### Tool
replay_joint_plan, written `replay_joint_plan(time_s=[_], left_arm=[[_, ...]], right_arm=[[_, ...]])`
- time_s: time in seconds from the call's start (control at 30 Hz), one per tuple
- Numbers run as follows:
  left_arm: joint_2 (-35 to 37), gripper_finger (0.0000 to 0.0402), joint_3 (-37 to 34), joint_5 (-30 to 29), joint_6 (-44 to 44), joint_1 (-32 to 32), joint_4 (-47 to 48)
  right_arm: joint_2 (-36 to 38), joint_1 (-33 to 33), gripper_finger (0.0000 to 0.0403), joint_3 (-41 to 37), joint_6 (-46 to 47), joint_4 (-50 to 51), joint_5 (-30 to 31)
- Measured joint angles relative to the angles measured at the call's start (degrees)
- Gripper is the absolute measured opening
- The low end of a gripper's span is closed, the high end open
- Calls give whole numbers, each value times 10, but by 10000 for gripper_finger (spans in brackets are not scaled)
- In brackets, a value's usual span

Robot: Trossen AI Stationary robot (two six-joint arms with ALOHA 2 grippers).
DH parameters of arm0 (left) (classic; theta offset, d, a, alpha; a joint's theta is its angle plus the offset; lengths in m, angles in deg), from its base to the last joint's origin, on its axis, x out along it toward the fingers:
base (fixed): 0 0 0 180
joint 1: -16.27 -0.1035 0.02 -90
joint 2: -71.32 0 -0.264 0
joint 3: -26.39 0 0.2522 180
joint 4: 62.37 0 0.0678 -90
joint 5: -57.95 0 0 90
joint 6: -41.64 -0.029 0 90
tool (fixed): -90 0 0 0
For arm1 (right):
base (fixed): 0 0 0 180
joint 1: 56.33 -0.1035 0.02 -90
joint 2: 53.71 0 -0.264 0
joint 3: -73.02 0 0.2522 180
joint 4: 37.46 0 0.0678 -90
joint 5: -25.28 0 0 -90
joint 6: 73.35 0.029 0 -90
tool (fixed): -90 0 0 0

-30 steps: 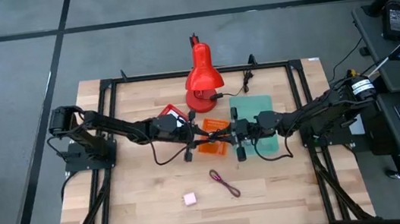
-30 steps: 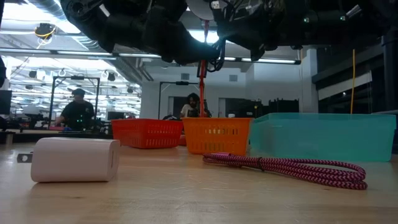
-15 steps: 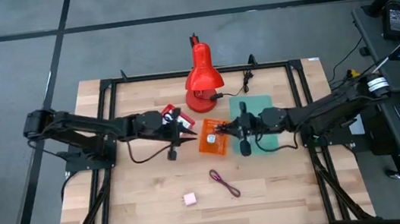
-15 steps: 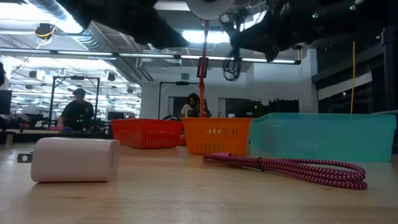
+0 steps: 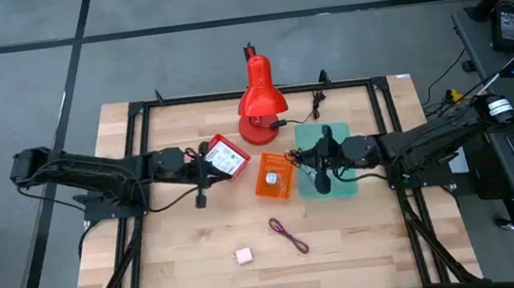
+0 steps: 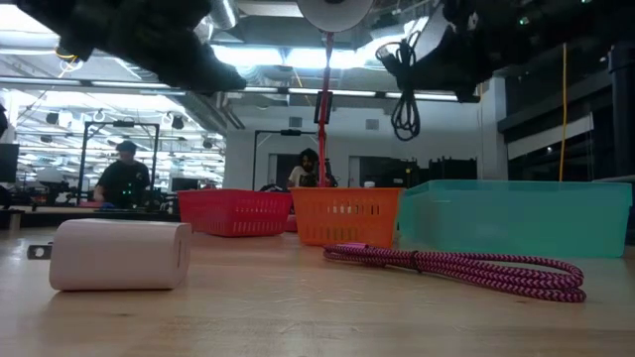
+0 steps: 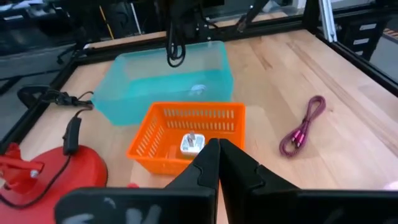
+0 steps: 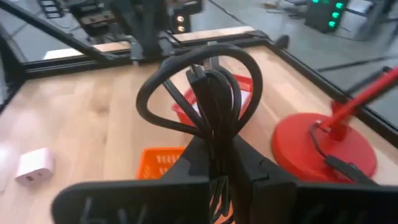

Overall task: Pick and place items into bin
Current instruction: Put the black charger cable into the green bin

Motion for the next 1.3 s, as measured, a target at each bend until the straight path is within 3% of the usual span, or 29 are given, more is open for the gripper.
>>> replay_joint_plan(time_s=[0.13, 0.37, 0.53, 1.0, 1.3], left_arm=[[16, 3, -13, 0, 8, 2, 10], [17, 3, -14, 0, 4, 2, 19], [17, 5, -14, 0, 1, 2, 20], [17, 6, -14, 0, 13, 2, 24], [17, 6, -14, 0, 15, 2, 24]], right_arm=[[0, 9, 12, 4, 57, 58, 5], [-5, 43, 12, 113, 245, 389, 43], [-29, 59, 12, 167, 330, 512, 24], [-124, 105, 33, 175, 347, 536, -39], [-152, 121, 38, 175, 321, 562, -41]])
